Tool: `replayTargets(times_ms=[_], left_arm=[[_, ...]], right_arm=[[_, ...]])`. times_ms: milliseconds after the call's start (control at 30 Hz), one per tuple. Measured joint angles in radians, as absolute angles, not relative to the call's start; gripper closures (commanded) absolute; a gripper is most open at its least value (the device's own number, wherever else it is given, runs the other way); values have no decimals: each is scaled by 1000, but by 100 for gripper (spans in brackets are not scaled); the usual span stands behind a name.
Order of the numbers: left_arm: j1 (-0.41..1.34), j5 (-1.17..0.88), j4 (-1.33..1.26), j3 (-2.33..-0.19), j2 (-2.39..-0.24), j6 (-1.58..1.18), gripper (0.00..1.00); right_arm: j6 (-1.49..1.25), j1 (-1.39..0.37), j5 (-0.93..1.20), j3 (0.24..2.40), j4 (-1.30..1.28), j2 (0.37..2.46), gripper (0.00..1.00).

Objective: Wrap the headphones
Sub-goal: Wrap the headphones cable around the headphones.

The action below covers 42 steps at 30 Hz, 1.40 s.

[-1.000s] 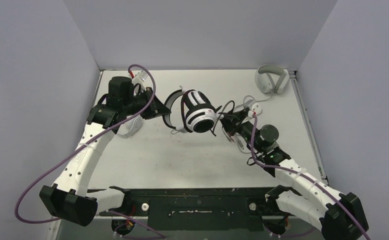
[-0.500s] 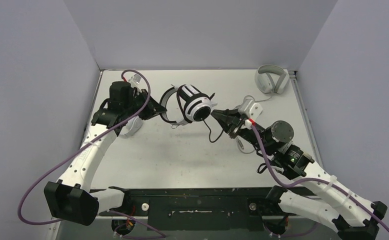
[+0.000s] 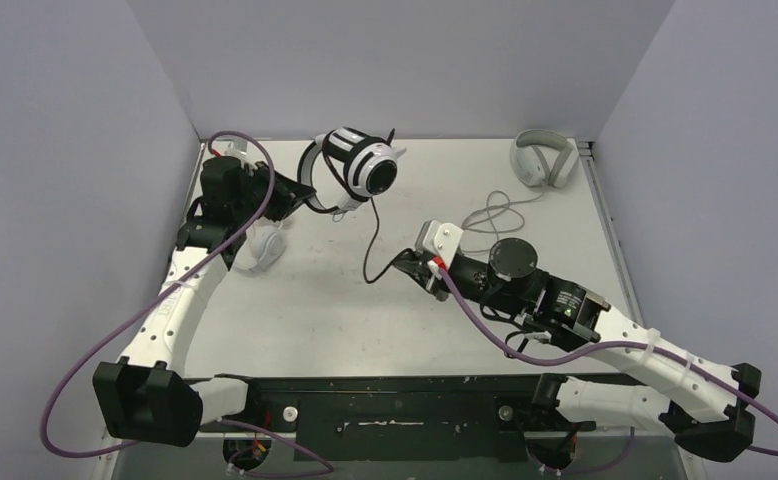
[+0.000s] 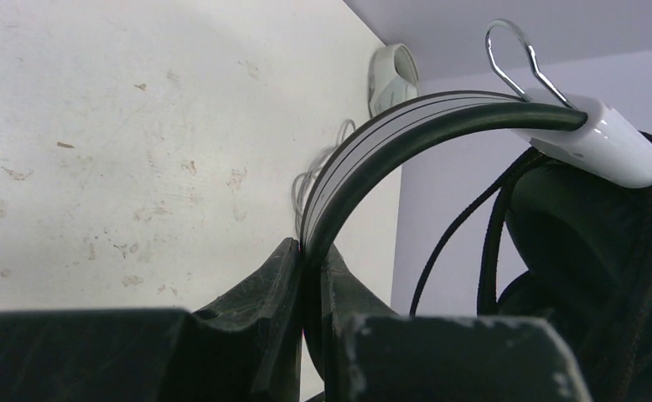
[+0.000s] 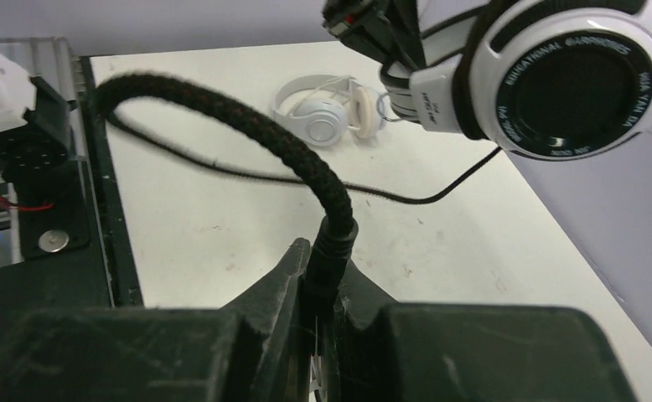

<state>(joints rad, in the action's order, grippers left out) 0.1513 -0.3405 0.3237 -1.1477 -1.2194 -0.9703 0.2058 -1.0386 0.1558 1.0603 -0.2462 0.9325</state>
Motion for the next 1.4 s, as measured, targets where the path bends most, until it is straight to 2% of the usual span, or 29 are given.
replayTargets(times_ms=[167, 300, 633, 900, 1000, 1233, 1400], left_arm=[[111, -297, 288, -1067, -1229, -1024, 100], [89, -188, 296, -1031, -1229, -1017, 100], [83, 177, 345, -962, -1182, -842, 100], [90, 260, 367, -935, -1162, -706, 100], [142, 313, 361, -935, -1162, -601, 100], [390, 422, 337, -918, -1157, -276, 100], [500, 437, 337, -864, -1122, -103, 100]], right_arm=[[209, -1135, 166, 1104, -315, 982, 100], [205, -1180, 191, 1108, -359, 995, 100], [216, -1186, 216, 1218, -433, 1007, 100], [254, -1186, 197, 1261, -482, 1006, 100], [267, -1186, 161, 1283, -499, 1006, 100], [307, -1184, -42, 1328, -479, 1023, 100], [302, -1082, -134, 1345, -452, 1084, 100]])
